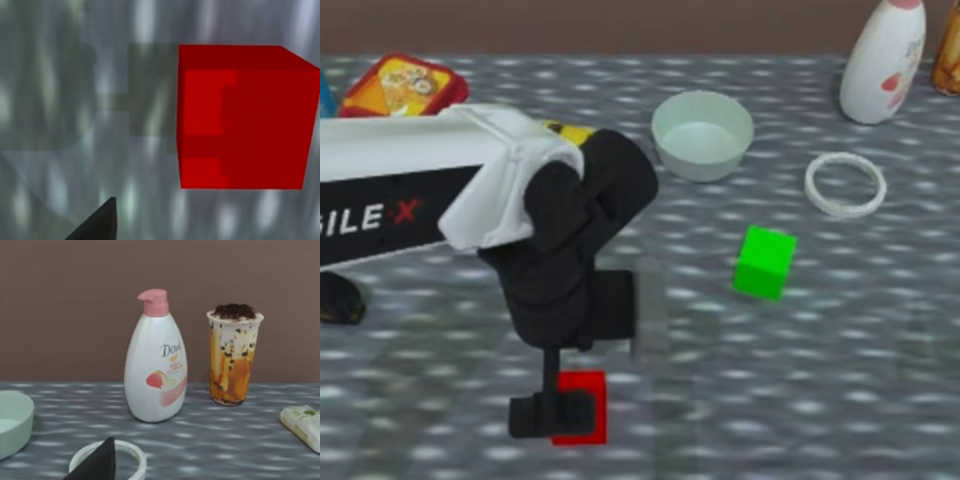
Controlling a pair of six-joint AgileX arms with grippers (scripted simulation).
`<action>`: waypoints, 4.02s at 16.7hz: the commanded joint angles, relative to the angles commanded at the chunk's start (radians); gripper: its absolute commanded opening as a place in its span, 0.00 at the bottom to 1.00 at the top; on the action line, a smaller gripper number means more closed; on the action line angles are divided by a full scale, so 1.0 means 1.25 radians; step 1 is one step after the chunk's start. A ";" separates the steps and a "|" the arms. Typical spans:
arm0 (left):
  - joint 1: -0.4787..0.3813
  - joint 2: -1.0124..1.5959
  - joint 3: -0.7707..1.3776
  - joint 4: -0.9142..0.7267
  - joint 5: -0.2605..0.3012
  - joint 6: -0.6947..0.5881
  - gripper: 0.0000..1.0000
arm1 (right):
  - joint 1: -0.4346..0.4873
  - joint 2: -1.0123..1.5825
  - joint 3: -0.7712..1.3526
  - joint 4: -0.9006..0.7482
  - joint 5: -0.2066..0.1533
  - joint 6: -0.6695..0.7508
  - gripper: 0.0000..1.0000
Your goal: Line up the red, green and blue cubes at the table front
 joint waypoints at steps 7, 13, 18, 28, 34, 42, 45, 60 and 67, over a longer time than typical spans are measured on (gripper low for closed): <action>0.097 -0.180 -0.147 0.104 -0.011 -0.074 1.00 | 0.057 0.234 0.226 -0.138 0.001 -0.091 1.00; 0.273 -0.570 -0.426 0.293 -0.020 -0.242 1.00 | 0.158 0.723 0.625 -0.396 -0.002 -0.249 1.00; 0.423 -0.945 -0.684 0.473 -0.022 -0.410 1.00 | 0.246 1.194 0.980 -0.630 -0.003 -0.389 1.00; 0.582 -1.371 -0.923 0.748 -0.010 -0.646 1.00 | 0.366 1.796 1.485 -0.931 0.002 -0.585 1.00; 0.592 -1.407 -0.931 0.773 -0.008 -0.665 1.00 | 0.376 1.832 1.527 -0.951 0.003 -0.600 1.00; 0.592 -1.407 -0.931 0.773 -0.008 -0.665 1.00 | 0.375 1.884 1.426 -0.791 0.004 -0.599 1.00; 0.592 -1.407 -0.931 0.773 -0.008 -0.665 1.00 | 0.376 1.906 1.394 -0.744 0.004 -0.599 1.00; 0.592 -1.407 -0.931 0.773 -0.008 -0.665 1.00 | 0.376 1.906 1.393 -0.744 0.004 -0.599 0.10; 0.592 -1.407 -0.931 0.773 -0.008 -0.665 1.00 | 0.376 1.906 1.393 -0.744 0.004 -0.599 0.00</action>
